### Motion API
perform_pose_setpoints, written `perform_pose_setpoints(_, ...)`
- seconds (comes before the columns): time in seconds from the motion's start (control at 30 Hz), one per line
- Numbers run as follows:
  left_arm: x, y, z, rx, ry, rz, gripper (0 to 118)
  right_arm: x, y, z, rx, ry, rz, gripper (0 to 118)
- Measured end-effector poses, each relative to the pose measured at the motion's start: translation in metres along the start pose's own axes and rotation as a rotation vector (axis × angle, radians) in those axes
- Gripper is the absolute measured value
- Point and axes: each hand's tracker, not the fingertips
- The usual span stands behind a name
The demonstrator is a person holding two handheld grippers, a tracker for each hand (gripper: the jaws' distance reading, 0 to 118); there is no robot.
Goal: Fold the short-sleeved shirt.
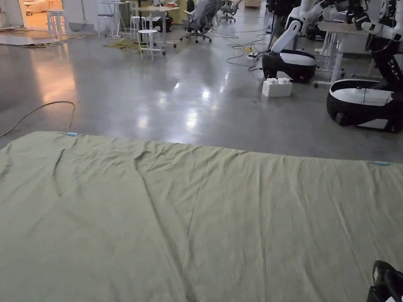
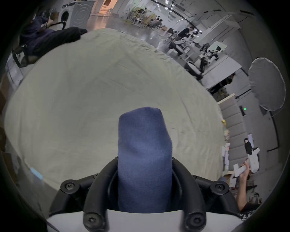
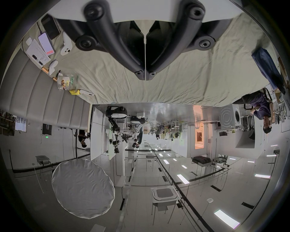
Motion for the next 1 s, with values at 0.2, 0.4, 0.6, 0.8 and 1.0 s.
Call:
perform_pose_setpoints(0.2, -0.013, -0.010, -0.006, -0.040, 0.098, 0.019, 35, 0.000, -0.012, -0.003, -0.029, 0.003, -0.006, 1)
perform_pose_setpoints(0.4, -0.016, -0.018, -0.009, 0.019, 0.278, -0.036, 58, 0.000, -0.017, -0.001, -0.048, 0.016, -0.009, 1)
perform_pose_setpoints(0.6, -0.012, -0.016, 0.016, 0.130, 0.423, -0.022, 65, 0.004, -0.021, -0.002, -0.070, 0.022, -0.006, 1)
perform_pose_setpoints(0.8, 0.023, -0.027, 0.006, 0.240, 0.279, -0.064, 65, 0.001, -0.030, 0.000, -0.092, 0.029, -0.021, 1)
perform_pose_setpoints(1.0, 0.101, -0.072, -0.034, 0.328, 0.216, -0.261, 65, -0.005, -0.038, 0.003, -0.114, 0.046, -0.058, 1)
